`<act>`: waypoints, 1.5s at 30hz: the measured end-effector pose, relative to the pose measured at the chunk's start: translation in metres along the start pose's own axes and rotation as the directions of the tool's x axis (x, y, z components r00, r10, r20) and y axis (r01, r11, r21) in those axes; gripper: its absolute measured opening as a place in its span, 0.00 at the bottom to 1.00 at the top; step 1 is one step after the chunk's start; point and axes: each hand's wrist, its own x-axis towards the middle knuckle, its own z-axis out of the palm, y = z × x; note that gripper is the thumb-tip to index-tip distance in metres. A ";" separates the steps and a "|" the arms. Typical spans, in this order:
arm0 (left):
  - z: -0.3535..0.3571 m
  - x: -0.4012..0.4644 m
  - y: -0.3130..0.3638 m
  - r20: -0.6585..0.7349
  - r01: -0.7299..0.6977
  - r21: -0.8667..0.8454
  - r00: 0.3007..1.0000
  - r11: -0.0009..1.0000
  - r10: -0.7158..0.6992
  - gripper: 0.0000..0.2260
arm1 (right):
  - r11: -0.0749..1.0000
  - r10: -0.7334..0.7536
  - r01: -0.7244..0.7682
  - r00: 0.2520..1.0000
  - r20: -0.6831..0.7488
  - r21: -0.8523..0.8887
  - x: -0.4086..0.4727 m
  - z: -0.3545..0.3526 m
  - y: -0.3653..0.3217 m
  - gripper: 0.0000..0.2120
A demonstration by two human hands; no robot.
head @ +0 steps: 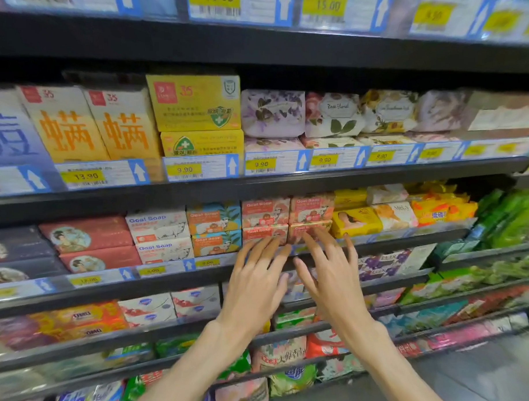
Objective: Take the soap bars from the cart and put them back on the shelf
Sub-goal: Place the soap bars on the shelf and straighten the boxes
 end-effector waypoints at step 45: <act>-0.061 0.064 -0.026 0.053 0.490 0.279 0.851 0.826 -0.523 0.22 | 0.997 -0.064 0.058 0.991 0.117 0.052 0.109 -0.017 -0.012 0.25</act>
